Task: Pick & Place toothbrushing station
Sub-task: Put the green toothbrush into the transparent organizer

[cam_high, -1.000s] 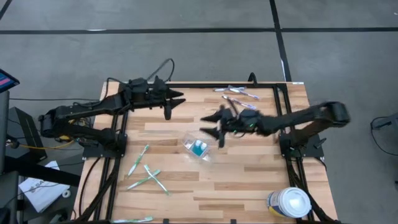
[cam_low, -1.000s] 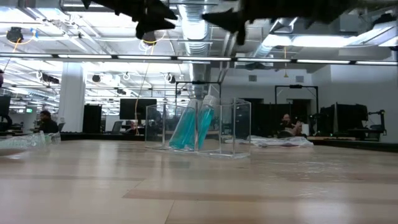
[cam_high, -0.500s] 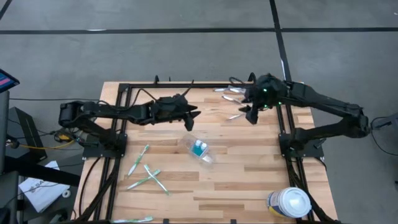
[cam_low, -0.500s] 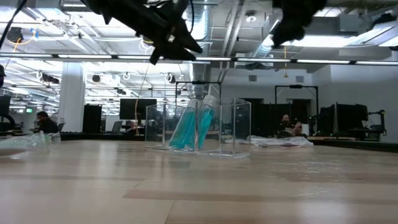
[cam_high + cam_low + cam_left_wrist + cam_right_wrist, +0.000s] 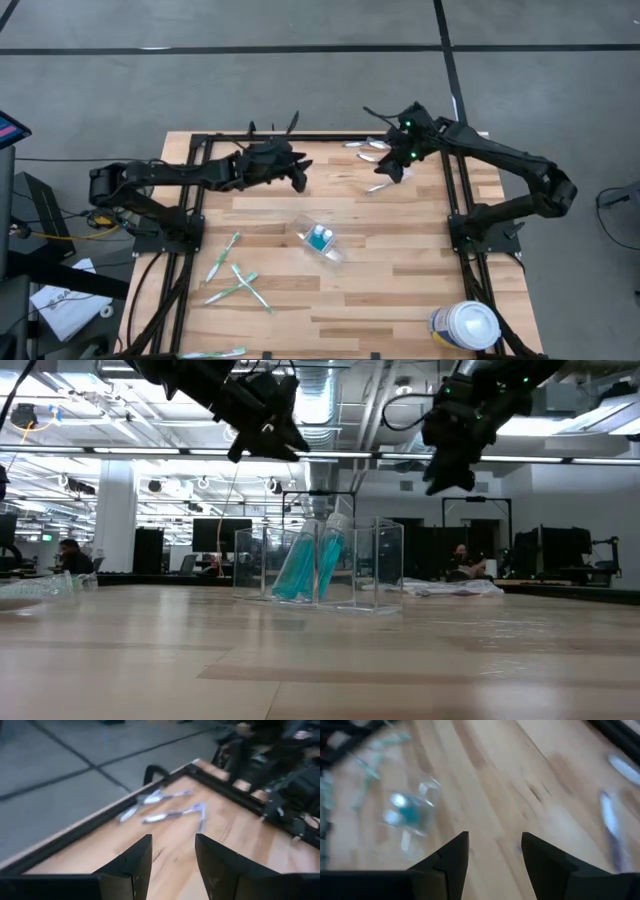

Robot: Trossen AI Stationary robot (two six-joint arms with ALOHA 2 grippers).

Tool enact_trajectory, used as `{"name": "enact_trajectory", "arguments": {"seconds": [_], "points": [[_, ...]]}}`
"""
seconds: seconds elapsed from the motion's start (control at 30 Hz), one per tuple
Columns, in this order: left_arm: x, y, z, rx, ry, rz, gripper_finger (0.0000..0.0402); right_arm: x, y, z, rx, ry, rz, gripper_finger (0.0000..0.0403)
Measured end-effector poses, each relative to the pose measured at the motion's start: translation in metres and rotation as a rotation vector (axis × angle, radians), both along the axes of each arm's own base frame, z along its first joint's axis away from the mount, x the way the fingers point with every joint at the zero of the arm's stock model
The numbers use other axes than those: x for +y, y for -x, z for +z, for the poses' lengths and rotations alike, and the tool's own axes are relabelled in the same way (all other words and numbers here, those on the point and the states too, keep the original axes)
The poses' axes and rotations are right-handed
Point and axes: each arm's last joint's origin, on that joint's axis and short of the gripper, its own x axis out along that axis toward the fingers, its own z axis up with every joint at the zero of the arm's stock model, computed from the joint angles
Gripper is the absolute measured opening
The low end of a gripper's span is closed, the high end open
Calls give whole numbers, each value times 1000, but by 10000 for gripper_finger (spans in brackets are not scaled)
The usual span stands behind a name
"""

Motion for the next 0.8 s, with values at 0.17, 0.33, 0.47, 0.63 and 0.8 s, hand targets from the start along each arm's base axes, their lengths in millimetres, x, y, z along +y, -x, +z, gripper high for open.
{"name": "enact_trajectory", "arguments": {"seconds": [0.17, 0.33, 0.47, 0.63, 0.8], "points": [[13, 30, -22, 288, 172, 61, 144, 6, -12, 36, -103, 0, -10, 172], [17, 55, -22, 445, 189, 81, 144, 5, -16, 80, -209, 31, -86, 174], [19, 70, -17, 447, 275, 101, 144, 4, -14, 106, -267, 74, -138, 176], [10, 86, -31, 567, 517, 105, 144, 5, -12, 120, -299, 101, -163, 176], [-5, 88, -50, 577, 662, 108, 144, 4, -12, 119, -292, 100, -171, 176]]}}
